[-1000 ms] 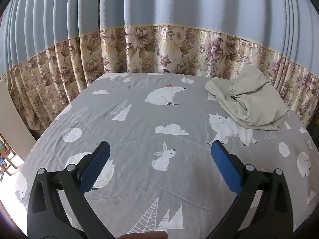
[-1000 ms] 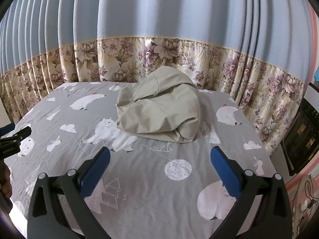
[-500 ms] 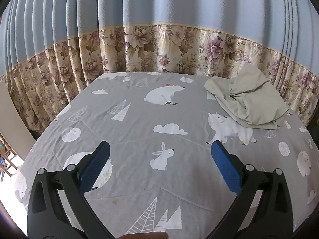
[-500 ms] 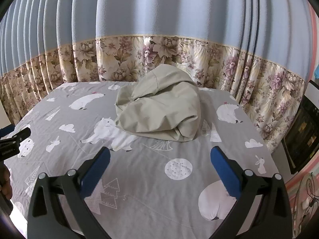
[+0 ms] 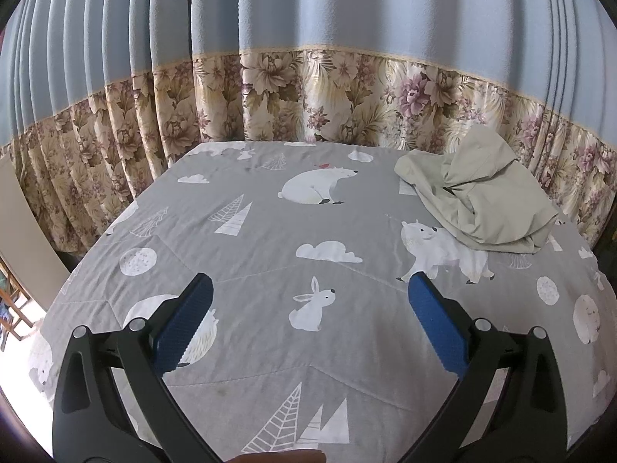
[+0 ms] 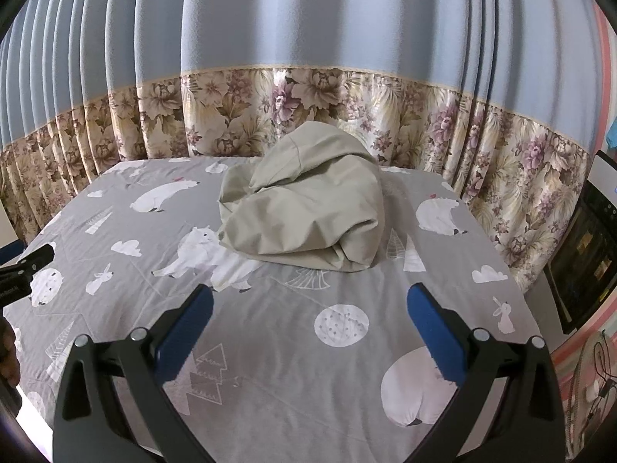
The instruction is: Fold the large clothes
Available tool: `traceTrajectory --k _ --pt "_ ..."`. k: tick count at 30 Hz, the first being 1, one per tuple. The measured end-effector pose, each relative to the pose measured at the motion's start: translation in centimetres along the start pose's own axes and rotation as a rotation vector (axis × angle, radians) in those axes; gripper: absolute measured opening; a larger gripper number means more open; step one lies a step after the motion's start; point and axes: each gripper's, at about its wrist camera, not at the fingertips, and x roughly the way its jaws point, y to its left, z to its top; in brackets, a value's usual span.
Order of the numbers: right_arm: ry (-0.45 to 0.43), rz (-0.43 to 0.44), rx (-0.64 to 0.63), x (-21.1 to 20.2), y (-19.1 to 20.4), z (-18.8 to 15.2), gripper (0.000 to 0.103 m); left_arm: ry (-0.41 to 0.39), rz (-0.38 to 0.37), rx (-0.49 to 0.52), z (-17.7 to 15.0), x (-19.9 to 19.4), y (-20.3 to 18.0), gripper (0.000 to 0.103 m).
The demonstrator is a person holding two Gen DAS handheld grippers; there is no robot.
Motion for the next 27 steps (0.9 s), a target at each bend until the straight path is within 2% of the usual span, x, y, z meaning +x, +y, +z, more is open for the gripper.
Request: traceTrajectory --k 27 --pt "0.007 -0.006 0.011 0.04 0.15 -0.33 0.101 0.003 -0.006 -0.010 0.89 -0.71 -0.23 0.100"
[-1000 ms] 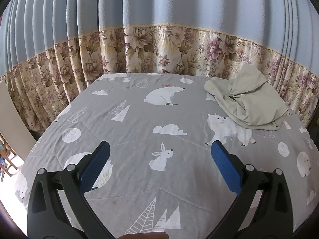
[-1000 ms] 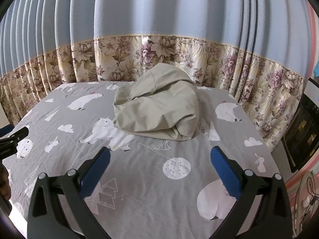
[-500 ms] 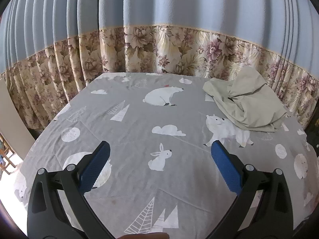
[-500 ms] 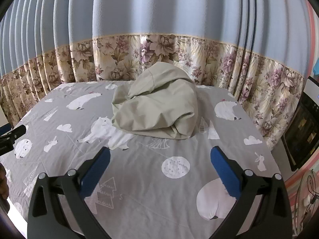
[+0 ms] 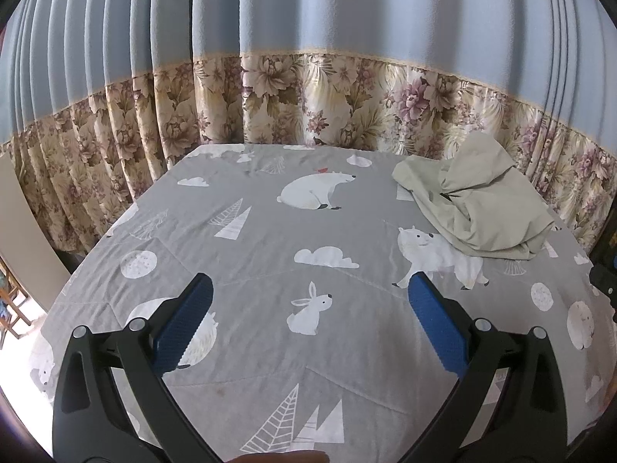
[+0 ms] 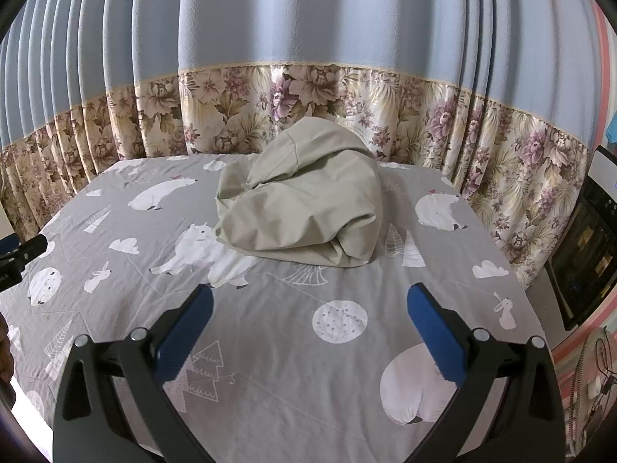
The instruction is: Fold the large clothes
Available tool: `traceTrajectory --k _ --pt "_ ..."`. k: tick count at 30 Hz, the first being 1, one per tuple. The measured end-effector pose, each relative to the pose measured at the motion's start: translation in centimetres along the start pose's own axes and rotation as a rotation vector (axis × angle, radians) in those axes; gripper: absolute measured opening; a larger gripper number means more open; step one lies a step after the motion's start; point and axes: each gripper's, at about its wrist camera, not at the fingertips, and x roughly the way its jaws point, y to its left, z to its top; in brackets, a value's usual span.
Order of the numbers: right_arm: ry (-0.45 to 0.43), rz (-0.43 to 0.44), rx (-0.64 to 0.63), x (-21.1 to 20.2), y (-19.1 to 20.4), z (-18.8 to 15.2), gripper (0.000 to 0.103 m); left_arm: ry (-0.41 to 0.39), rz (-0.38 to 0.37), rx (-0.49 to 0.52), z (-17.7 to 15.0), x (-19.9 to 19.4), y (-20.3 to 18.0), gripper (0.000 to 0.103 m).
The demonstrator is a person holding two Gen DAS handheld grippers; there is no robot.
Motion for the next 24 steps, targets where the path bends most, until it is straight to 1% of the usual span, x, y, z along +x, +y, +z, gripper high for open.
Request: traceTrajectory --k 24 --pt "0.004 -0.006 0.004 -0.01 0.09 -0.18 0.101 0.004 -0.004 0.004 0.26 0.05 -0.80 0.100"
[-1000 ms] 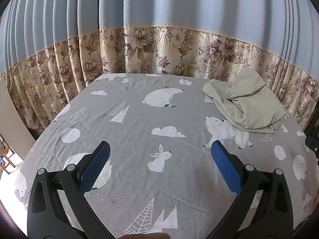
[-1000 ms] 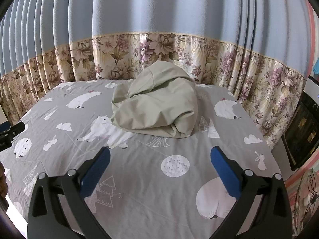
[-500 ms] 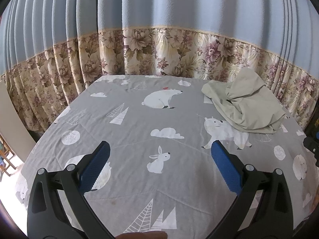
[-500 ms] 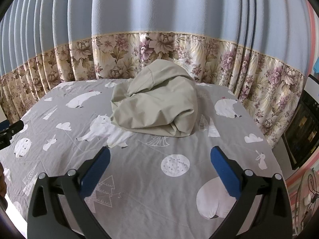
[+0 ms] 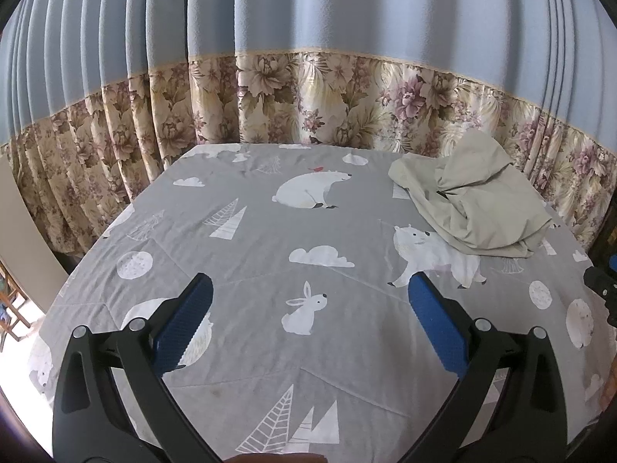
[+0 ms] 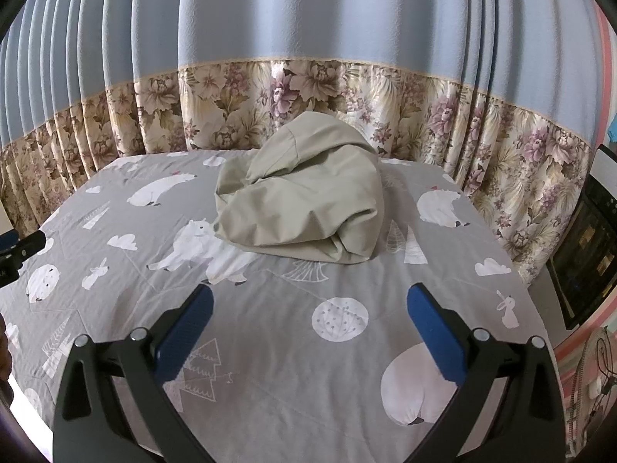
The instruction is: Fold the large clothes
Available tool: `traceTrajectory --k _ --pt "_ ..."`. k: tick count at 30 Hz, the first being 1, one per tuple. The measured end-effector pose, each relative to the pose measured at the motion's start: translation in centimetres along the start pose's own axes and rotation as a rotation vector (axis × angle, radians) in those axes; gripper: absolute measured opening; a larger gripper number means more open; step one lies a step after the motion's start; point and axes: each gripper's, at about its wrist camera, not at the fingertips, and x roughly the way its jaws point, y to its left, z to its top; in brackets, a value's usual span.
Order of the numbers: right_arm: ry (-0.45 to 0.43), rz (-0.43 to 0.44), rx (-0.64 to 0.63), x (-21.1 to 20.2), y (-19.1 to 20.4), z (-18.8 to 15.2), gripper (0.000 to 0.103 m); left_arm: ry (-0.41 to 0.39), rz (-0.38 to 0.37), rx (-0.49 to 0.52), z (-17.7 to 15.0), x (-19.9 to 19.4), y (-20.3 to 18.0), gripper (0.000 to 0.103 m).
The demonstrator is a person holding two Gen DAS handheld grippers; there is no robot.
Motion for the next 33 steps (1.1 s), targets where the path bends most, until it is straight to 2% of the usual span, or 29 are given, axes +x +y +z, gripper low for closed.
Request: traceTrajectory --k 22,27,30,33 --pt "0.014 -0.003 0.009 0.39 0.13 -0.64 0.101 0.000 -0.009 -0.001 -0.48 0.20 -0.59 0.100" --pt "0.014 -0.005 0.009 0.38 0.09 -0.50 0.101 -0.066 0.028 0.023 -0.56 -0.63 -0.95 0.100" --pt "0.015 -0.001 0.009 0.33 0.27 -0.72 0.101 -0.039 0.007 0.000 -0.36 -0.39 -0.63 0.100" --pt "0.017 0.000 0.011 0.44 0.15 -0.63 0.101 -0.025 0.018 0.001 -0.40 0.02 -0.52 0.100"
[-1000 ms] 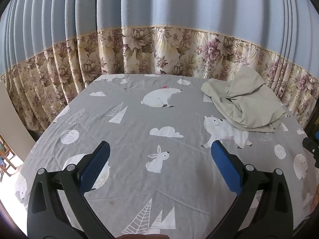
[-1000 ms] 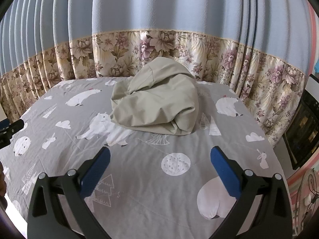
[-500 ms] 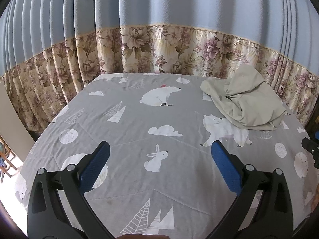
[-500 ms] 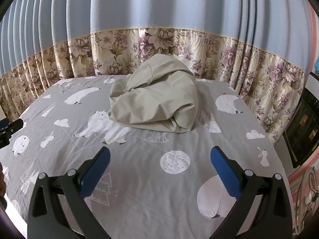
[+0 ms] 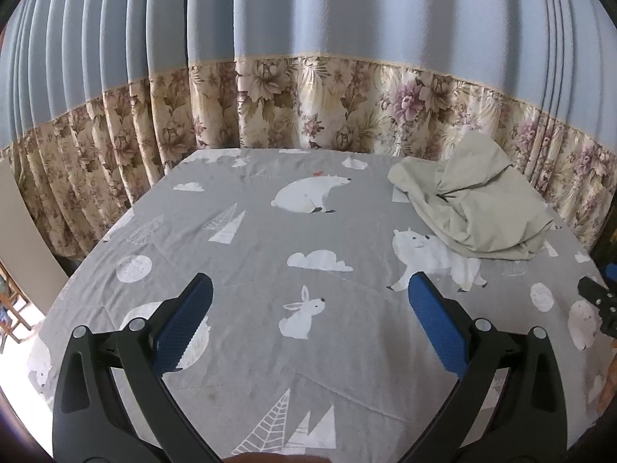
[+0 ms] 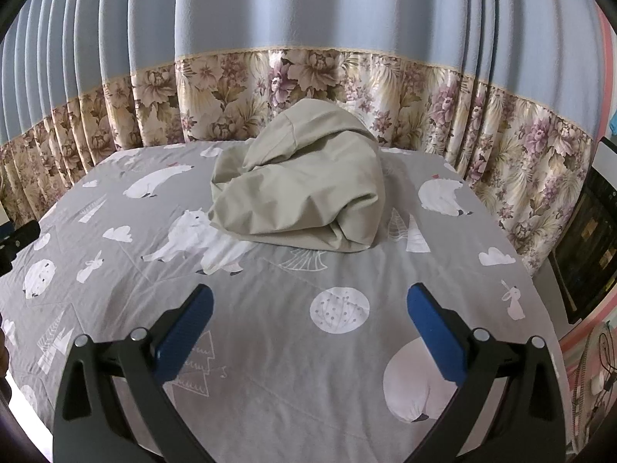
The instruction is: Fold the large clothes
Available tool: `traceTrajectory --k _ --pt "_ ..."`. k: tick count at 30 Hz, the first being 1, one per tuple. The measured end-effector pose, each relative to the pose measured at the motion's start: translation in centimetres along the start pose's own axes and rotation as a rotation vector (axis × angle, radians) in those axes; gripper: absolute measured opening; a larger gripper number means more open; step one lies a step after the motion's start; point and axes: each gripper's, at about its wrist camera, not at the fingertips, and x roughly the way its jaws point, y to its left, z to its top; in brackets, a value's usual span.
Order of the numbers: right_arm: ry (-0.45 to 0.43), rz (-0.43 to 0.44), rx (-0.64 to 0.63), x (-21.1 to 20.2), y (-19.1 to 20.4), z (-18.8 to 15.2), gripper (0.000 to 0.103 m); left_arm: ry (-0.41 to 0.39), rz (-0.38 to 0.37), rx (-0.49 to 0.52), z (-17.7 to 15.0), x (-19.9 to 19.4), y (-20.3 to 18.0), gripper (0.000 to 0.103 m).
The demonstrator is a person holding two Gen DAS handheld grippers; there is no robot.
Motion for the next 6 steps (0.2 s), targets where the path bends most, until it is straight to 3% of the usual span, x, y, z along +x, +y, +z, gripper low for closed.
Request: traceTrajectory --k 6 --pt "0.013 0.009 0.007 0.71 0.05 -1.27 0.101 0.028 -0.026 -0.012 -0.29 0.61 -0.04 0.100"
